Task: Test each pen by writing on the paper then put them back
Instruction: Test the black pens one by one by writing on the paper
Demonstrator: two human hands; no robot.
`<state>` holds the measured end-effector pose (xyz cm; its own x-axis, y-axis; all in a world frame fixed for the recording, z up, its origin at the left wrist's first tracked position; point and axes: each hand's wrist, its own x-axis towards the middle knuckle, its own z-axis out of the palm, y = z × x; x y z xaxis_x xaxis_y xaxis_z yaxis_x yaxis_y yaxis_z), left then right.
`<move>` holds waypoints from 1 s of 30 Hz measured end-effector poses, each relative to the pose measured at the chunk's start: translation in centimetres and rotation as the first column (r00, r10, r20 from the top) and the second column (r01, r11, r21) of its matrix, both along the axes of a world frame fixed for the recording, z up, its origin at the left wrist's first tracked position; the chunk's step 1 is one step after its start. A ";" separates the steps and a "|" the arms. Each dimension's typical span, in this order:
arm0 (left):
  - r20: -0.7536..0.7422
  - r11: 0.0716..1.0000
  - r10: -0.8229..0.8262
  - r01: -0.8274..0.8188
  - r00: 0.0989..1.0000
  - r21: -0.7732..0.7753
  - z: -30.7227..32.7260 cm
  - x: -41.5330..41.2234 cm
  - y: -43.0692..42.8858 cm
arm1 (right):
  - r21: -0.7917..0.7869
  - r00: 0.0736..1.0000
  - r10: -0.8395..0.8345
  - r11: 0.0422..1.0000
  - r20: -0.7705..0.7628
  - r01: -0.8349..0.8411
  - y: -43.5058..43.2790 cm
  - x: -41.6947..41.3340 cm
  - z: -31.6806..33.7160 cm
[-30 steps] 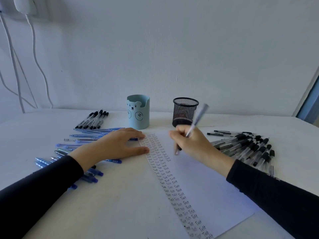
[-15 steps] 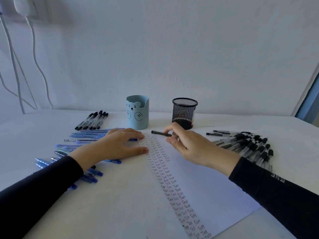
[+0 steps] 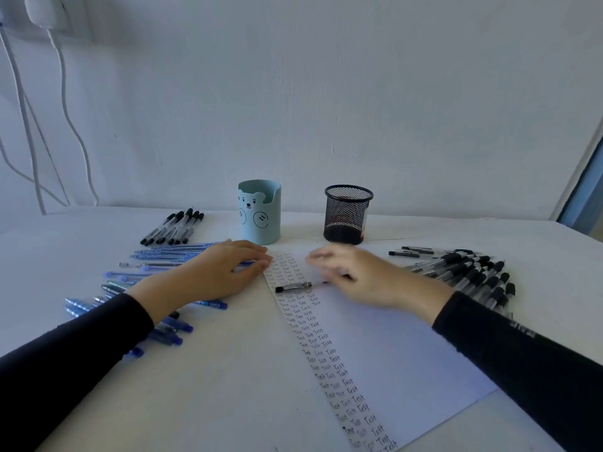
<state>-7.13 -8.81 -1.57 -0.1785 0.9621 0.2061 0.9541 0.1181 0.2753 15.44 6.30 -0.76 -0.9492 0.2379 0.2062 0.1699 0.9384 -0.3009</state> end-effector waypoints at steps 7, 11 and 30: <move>0.137 0.950 -0.250 0.215 0.959 0.227 0.1 2.8 0.3 | 0.305 0.826 -0.563 0.783 -0.026 0.542 7.7 3.3 1.0; 0.126 0.961 -0.255 0.236 0.959 0.145 0.3 4.2 0.7 | 0.395 0.779 -0.627 0.719 0.017 0.571 8.1 3.6 1.2; 0.239 0.547 0.327 -0.390 0.914 0.741 3.4 -7.0 -2.6 | 0.044 0.951 -0.264 0.961 -0.160 0.274 0.3 1.0 1.4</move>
